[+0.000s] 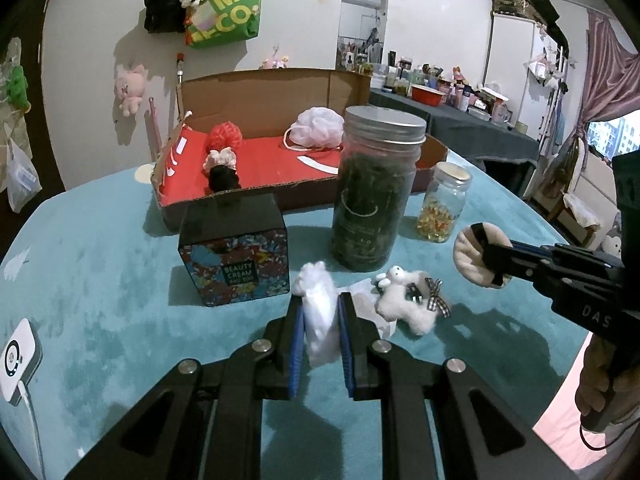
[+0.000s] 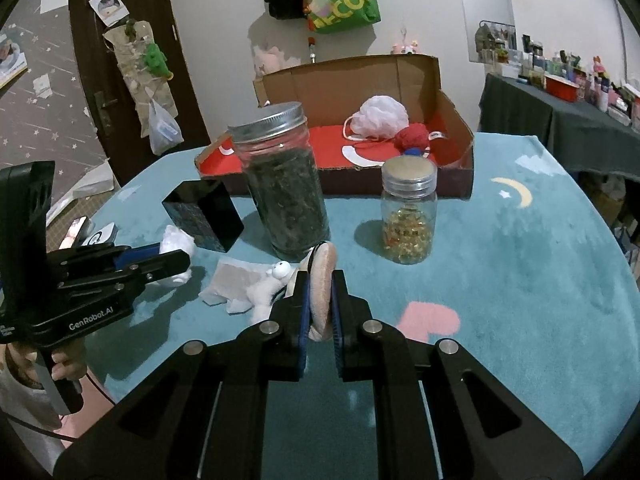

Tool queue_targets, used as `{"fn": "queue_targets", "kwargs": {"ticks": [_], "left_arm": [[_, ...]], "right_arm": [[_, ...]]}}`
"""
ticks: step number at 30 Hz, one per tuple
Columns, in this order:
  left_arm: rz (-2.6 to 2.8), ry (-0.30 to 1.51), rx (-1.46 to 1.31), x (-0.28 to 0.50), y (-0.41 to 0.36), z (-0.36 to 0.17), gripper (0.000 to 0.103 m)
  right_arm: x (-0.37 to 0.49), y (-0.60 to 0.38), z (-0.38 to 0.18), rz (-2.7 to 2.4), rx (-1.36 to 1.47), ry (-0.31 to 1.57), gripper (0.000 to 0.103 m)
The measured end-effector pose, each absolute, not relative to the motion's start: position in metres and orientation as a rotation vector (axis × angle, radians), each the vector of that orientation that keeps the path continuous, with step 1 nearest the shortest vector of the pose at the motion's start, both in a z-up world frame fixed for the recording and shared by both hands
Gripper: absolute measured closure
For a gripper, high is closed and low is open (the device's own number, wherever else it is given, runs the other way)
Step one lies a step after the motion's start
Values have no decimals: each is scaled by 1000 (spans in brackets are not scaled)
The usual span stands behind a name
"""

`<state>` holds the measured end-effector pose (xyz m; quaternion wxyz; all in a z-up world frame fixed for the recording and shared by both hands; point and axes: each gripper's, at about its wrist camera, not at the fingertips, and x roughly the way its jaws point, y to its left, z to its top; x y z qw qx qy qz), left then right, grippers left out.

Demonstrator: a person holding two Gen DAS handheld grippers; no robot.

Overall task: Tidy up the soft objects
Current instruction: 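Lift the white cloth and beige puff and carry both over the box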

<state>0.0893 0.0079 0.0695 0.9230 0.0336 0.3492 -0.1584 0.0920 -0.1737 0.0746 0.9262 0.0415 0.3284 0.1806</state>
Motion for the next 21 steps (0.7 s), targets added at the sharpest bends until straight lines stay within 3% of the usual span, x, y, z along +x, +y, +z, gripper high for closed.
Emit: {"fn": "queue_targets", "kwargs": {"ticks": [21], "left_arm": [[-331, 620, 120, 124, 21, 118, 86]], "right_arm": [[115, -202, 113, 329, 76, 571, 94]]}}
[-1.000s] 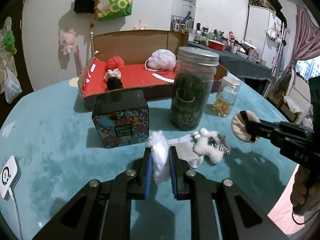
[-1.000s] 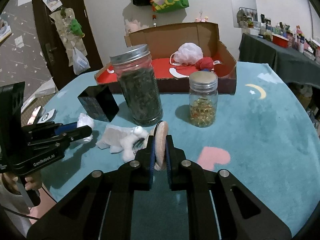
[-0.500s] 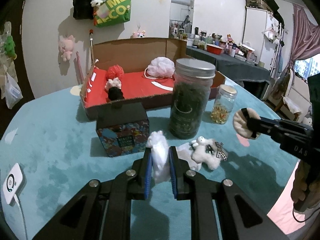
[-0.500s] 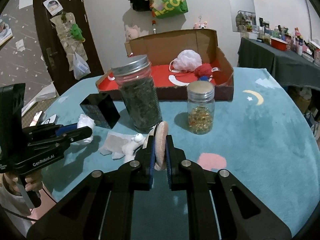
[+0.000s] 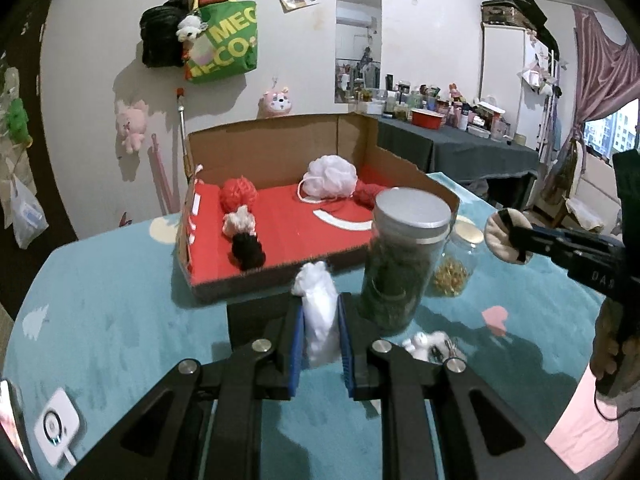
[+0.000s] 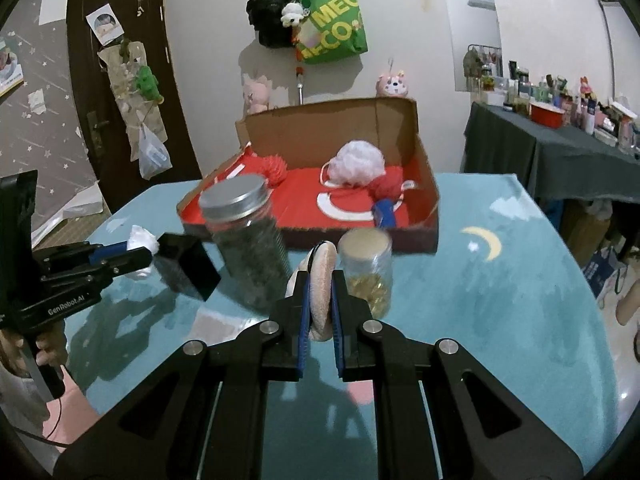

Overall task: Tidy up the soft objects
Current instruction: 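Lift the white cloth and beige puff and carry both over the box, then lower the white cloth with the left tool while the right tool lowers the puff, then open both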

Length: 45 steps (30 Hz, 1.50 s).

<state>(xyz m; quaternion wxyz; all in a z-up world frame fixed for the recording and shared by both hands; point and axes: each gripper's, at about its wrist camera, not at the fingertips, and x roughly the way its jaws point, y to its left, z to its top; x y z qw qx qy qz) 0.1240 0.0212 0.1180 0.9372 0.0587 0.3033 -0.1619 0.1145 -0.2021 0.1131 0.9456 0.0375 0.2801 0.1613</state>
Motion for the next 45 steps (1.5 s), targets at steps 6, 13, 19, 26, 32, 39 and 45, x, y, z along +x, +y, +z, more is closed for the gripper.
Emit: {"fn": "queue_targets", "kwargs": {"ticks": [6, 13, 19, 26, 32, 39, 45], "left_arm": [[-383, 639, 143, 155, 17, 130, 86], [-439, 707, 196, 199, 7, 138, 86], [-470, 797, 244, 238, -6, 132, 86], [-477, 872, 293, 289, -17, 122, 86], [-471, 936, 338, 332, -29, 106, 86], [-462, 1025, 328, 376, -35, 82, 86], [-434, 1067, 303, 399, -34, 67, 85]], "right_arm": [[143, -208, 129, 368, 51, 564, 94], [186, -202, 142, 438, 9, 610, 94], [237, -188, 140, 516, -32, 712, 94], [296, -177, 126, 551, -56, 833, 94], [349, -168, 112, 581, -51, 944, 94], [406, -153, 90, 594, -40, 1061, 94], [437, -149, 76, 565, -5, 1117, 93]]}}
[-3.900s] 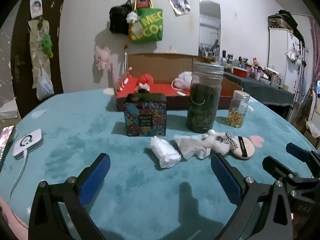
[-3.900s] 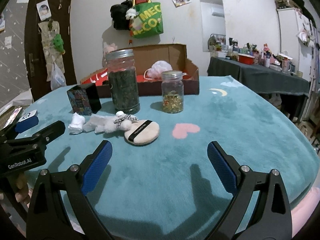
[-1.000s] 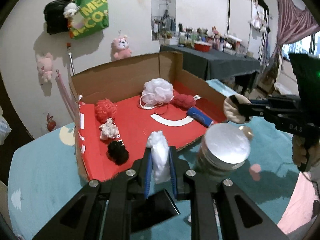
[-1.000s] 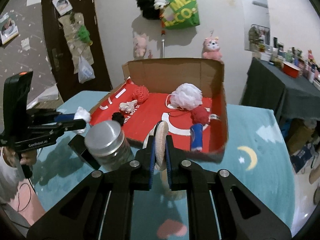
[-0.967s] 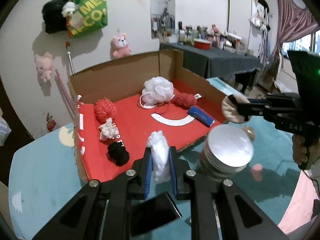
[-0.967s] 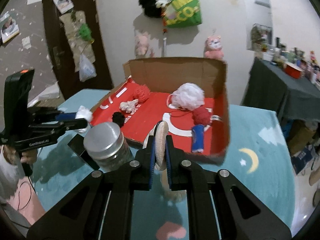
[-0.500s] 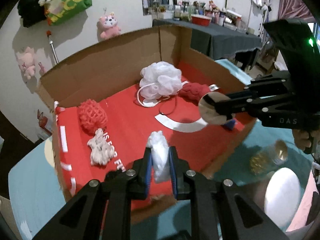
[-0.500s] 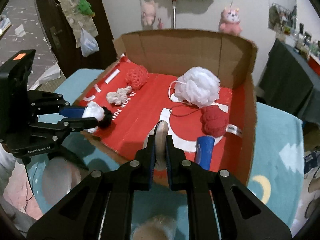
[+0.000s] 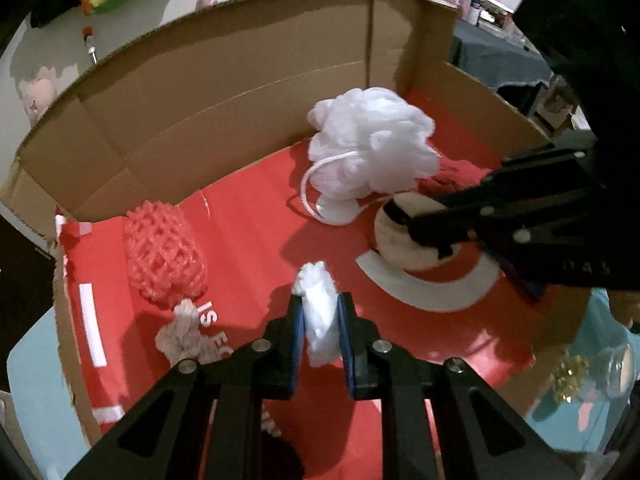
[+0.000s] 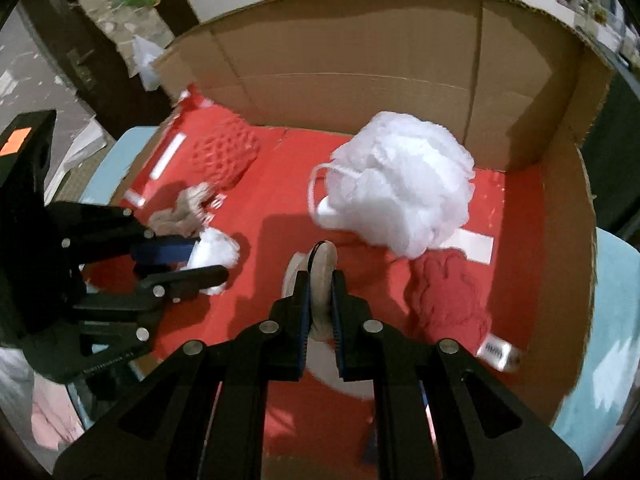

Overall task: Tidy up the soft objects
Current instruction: 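Lower the white cloth with the left tool while the right tool lowers the puff, then open both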

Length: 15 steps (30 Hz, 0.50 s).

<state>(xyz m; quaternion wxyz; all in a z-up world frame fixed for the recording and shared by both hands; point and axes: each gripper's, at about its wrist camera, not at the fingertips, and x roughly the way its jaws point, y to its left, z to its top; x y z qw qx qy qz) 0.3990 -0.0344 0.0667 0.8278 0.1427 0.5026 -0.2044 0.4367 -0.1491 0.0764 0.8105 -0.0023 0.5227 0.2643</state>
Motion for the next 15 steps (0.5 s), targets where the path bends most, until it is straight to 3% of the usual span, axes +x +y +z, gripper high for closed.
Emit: {"fn": "queue_targets", "kwargs": {"ticks": [15], "left_arm": [[-440, 1066, 295, 404, -37, 59, 84]], "right_arm": [[448, -148, 66, 537, 3, 1176, 91]]}}
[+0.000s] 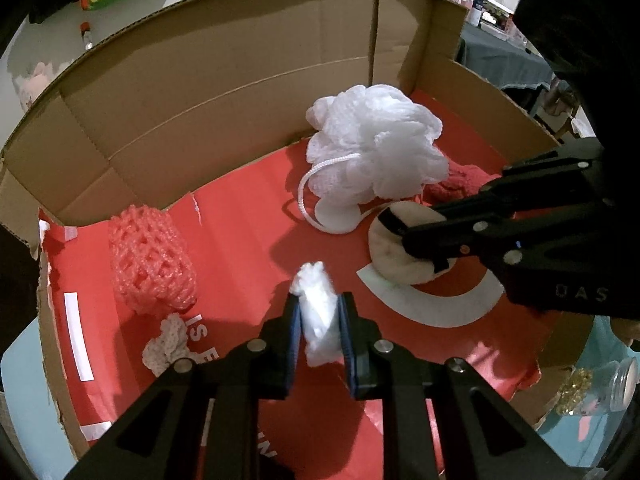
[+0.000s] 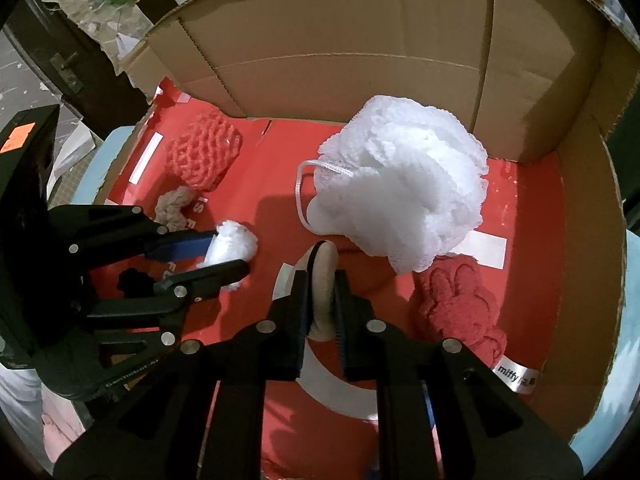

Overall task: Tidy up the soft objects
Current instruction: 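Lower the white cloth with the left tool while the right tool lowers the puff, then open both, then pull both tools back from the box toward the remaining table items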

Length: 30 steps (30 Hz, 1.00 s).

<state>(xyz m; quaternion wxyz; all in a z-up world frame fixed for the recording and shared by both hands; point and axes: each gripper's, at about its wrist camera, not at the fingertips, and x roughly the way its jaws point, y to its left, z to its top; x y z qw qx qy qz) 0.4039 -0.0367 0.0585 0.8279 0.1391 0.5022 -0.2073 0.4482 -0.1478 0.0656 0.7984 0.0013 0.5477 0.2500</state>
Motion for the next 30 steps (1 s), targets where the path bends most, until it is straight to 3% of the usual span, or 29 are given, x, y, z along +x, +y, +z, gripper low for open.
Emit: {"fn": "queue_targets", "kwargs": {"ticks": [9, 15, 18, 19, 21, 27, 30], "left_arm": [[-433, 1060, 286, 405, -41, 59, 78], [-432, 1033, 266, 397, -33, 67, 58], [-422, 1006, 254, 387, -28, 77, 54], [-420, 999, 249, 384, -26, 81, 52], [-414, 982, 239, 377, -23, 88, 47], [-360, 901, 222, 341, -9, 122, 37], [-339, 823, 196, 311, 0, 150, 26]], "right_arm": [[449, -149, 63, 519, -15, 1179, 85], [446, -149, 67, 510, -19, 1168, 83], [443, -147, 73, 505, -43, 1136, 70], [441, -146, 75, 499, -54, 1123, 52], [435, -148, 83, 493, -57, 1082, 33], [416, -154, 111, 449, -28, 1038, 33], [393, -160, 136, 435, -16, 991, 33]]}}
